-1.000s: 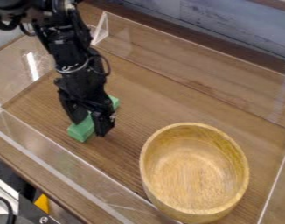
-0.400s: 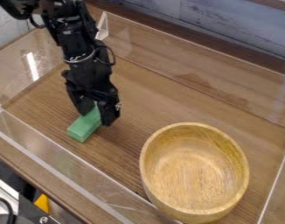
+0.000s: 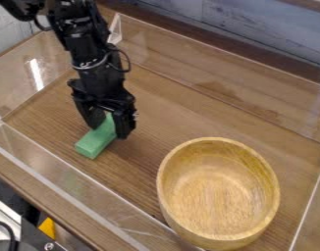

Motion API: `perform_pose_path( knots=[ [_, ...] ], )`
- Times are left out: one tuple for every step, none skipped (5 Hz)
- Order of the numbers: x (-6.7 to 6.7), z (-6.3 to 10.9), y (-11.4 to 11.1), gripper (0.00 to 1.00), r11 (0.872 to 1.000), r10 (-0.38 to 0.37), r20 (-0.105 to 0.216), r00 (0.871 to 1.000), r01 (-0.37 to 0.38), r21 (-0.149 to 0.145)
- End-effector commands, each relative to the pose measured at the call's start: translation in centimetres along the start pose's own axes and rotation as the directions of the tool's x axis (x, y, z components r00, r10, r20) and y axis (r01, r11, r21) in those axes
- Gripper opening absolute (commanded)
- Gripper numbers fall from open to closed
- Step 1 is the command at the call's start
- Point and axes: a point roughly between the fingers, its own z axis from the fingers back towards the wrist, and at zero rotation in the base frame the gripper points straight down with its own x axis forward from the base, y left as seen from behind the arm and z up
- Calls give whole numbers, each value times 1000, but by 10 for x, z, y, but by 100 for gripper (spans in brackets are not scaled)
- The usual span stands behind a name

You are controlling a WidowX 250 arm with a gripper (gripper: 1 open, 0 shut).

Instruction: Remove the green block from inside the brown bowl and put it on the table

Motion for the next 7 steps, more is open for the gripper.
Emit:
perform_pose_path(
  knots=[
    [6, 17, -9, 100, 999, -29, 28, 999, 28, 18],
    [5, 25, -16, 100, 999, -51, 21, 998, 51, 19],
    [3, 30, -23, 100, 997, -74, 15, 997, 74, 20],
    [2, 40, -27, 100, 998, -52, 17, 998, 52, 26],
    [2, 57, -30, 100, 999, -24, 37, 999, 23, 33],
    [6, 83, -23, 100, 999, -16, 67, 998, 14, 33],
    [11, 95, -9, 100, 999, -8, 89, 996, 4, 43]
  ],
)
